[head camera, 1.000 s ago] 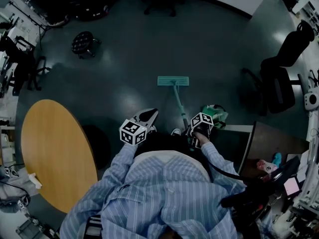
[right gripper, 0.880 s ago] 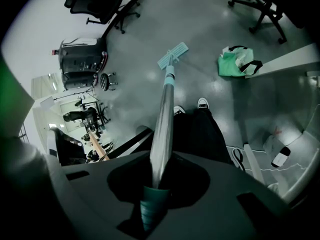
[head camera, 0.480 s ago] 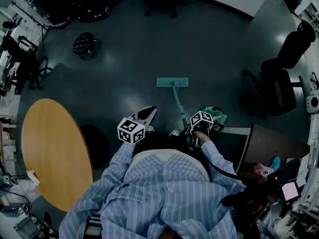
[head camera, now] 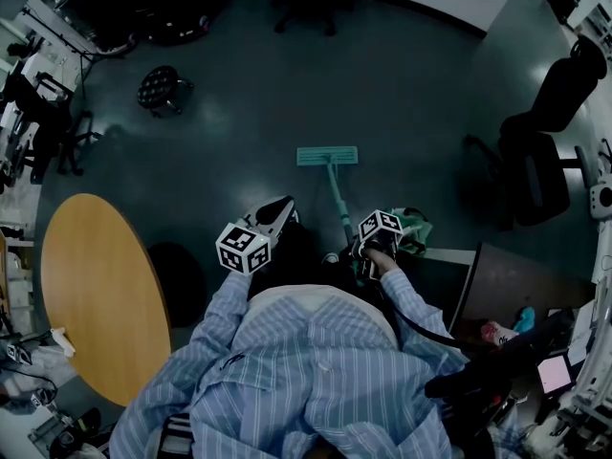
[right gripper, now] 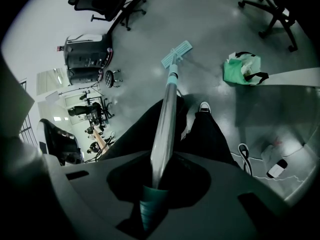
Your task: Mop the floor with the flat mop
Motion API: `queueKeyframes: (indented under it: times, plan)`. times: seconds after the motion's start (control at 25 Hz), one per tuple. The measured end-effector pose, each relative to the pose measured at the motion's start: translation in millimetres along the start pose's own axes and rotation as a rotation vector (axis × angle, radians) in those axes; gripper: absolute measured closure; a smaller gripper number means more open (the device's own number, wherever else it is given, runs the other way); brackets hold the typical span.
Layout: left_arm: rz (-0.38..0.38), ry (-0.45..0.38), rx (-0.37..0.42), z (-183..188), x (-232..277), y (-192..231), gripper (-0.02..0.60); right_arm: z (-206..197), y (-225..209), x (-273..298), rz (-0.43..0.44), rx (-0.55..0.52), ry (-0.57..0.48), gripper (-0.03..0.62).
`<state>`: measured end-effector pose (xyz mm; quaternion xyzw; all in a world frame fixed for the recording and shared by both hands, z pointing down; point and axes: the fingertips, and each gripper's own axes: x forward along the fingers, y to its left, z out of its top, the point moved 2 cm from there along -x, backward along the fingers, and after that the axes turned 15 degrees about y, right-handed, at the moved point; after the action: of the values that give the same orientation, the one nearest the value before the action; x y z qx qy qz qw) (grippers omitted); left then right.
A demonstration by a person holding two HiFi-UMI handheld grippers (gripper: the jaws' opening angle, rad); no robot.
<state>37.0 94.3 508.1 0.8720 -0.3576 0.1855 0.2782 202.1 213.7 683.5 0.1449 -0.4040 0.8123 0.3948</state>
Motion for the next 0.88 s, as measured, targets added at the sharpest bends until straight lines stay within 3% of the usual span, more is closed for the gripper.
queueKeyframes:
  times: [0.44, 0.72, 0.88]
  plan:
    - [0.009, 0.016, -0.043, 21, 43, 66, 0.572, 48, 24, -27, -0.031, -0.024, 0.009, 0.534]
    - [-0.025, 0.066, -0.034, 65, 85, 145, 0.572, 120, 72, -67, -0.060, -0.017, 0.012, 0.534]
    - [-0.042, 0.087, -0.069, 86, 99, 196, 0.572, 173, 113, -94, -0.075, -0.012, 0.012, 0.534]
